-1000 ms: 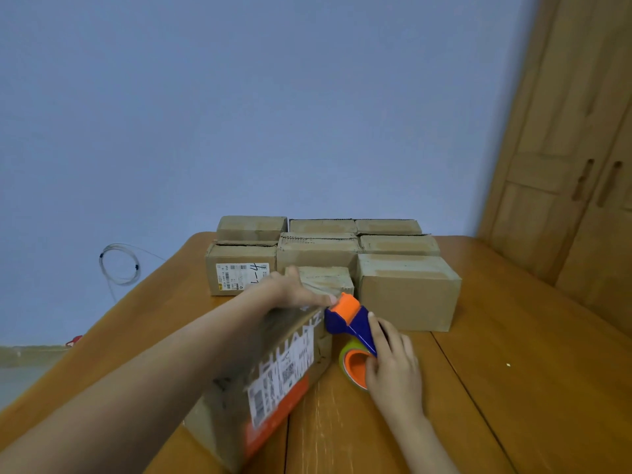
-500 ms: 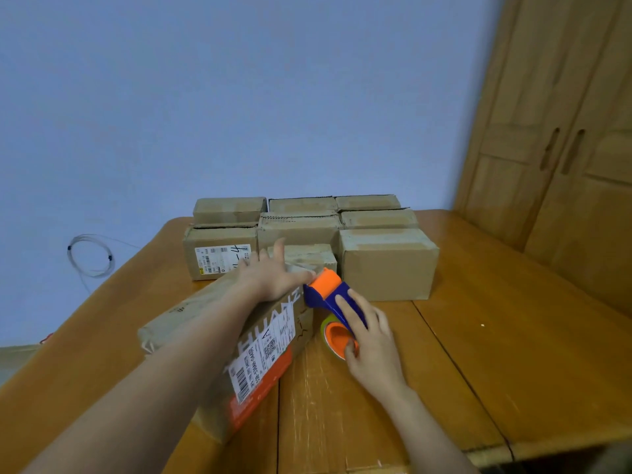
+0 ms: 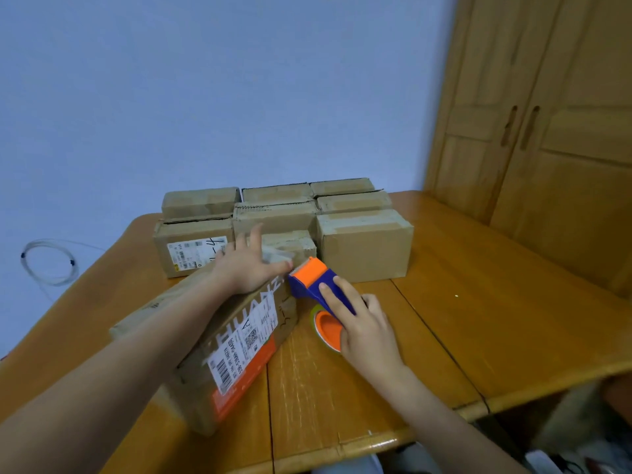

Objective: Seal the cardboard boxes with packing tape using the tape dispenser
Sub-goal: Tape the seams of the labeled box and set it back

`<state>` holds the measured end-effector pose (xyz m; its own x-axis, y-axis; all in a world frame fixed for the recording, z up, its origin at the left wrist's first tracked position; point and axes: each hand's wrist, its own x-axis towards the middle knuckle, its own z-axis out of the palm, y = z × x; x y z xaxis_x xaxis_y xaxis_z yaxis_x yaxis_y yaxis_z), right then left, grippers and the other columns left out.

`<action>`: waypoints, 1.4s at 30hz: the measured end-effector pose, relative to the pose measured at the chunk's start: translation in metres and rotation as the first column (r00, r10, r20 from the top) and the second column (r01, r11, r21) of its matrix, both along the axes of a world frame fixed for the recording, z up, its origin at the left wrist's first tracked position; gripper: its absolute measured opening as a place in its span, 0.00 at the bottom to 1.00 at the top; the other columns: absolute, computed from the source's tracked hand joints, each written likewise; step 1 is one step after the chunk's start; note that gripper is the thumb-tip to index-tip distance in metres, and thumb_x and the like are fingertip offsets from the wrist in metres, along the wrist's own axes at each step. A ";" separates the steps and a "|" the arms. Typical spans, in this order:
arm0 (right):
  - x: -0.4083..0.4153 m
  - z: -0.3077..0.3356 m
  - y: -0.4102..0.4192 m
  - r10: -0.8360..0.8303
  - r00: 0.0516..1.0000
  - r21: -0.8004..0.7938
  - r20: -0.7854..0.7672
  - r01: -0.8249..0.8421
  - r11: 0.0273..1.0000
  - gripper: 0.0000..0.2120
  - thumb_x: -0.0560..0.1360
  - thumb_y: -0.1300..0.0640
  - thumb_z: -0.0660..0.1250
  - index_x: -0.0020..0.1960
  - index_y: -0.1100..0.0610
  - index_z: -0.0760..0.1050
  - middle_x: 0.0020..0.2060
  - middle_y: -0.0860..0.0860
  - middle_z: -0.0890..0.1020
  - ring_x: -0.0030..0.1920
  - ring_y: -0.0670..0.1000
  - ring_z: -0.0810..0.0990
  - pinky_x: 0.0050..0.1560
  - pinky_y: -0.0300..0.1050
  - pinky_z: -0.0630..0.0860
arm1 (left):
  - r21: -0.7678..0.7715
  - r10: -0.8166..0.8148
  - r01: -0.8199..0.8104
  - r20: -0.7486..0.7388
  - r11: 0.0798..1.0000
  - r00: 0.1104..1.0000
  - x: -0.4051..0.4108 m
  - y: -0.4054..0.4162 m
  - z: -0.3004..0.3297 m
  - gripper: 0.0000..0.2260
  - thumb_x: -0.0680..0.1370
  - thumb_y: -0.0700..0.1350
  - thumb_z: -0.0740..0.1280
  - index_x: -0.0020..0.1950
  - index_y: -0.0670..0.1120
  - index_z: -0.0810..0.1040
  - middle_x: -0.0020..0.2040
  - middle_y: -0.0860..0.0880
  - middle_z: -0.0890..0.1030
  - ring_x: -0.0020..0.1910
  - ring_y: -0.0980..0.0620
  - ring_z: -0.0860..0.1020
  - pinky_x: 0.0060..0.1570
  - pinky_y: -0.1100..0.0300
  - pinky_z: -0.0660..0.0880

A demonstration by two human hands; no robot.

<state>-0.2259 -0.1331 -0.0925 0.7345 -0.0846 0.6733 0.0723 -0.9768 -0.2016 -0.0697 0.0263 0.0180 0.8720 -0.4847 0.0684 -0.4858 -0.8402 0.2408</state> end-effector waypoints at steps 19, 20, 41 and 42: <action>-0.024 0.036 0.004 -0.151 0.893 -0.197 -0.424 0.072 0.978 0.40 0.76 0.61 0.66 0.77 0.40 0.47 0.77 0.47 0.53 0.64 0.58 0.65 0.60 0.50 0.68 | 0.003 -0.033 0.033 0.003 0.999 0.999 -0.001 -0.002 0.003 0.46 0.72 0.68 0.61 0.79 0.50 0.41 0.78 0.41 0.51 0.74 0.34 0.57 0.71 0.40 0.57; -0.025 0.041 0.003 -0.153 0.883 -0.197 -0.444 0.070 0.978 0.39 0.78 0.62 0.63 0.77 0.40 0.45 0.77 0.46 0.51 0.65 0.57 0.63 0.60 0.49 0.67 | 0.002 -0.032 0.032 0.002 0.999 0.999 -0.002 -0.002 0.004 0.45 0.73 0.68 0.62 0.79 0.50 0.41 0.78 0.41 0.51 0.74 0.34 0.57 0.71 0.40 0.57; 0.019 0.137 0.012 -0.168 0.837 -0.512 -0.521 -0.149 0.846 0.24 0.82 0.62 0.51 0.72 0.40 0.63 0.65 0.51 0.68 0.57 0.61 0.69 0.47 0.51 0.61 | 0.069 0.069 -0.068 -0.011 0.995 0.998 -0.006 -0.013 0.005 0.46 0.72 0.64 0.65 0.78 0.51 0.39 0.78 0.43 0.51 0.74 0.35 0.55 0.71 0.43 0.56; 0.021 0.140 0.016 -0.190 0.830 -0.543 -0.525 -0.155 0.825 0.24 0.82 0.62 0.52 0.71 0.40 0.65 0.66 0.51 0.68 0.59 0.61 0.69 0.49 0.52 0.63 | 0.062 0.070 -0.069 -0.013 0.996 0.997 -0.006 -0.013 0.005 0.47 0.72 0.64 0.65 0.79 0.51 0.39 0.78 0.43 0.52 0.74 0.35 0.55 0.71 0.43 0.56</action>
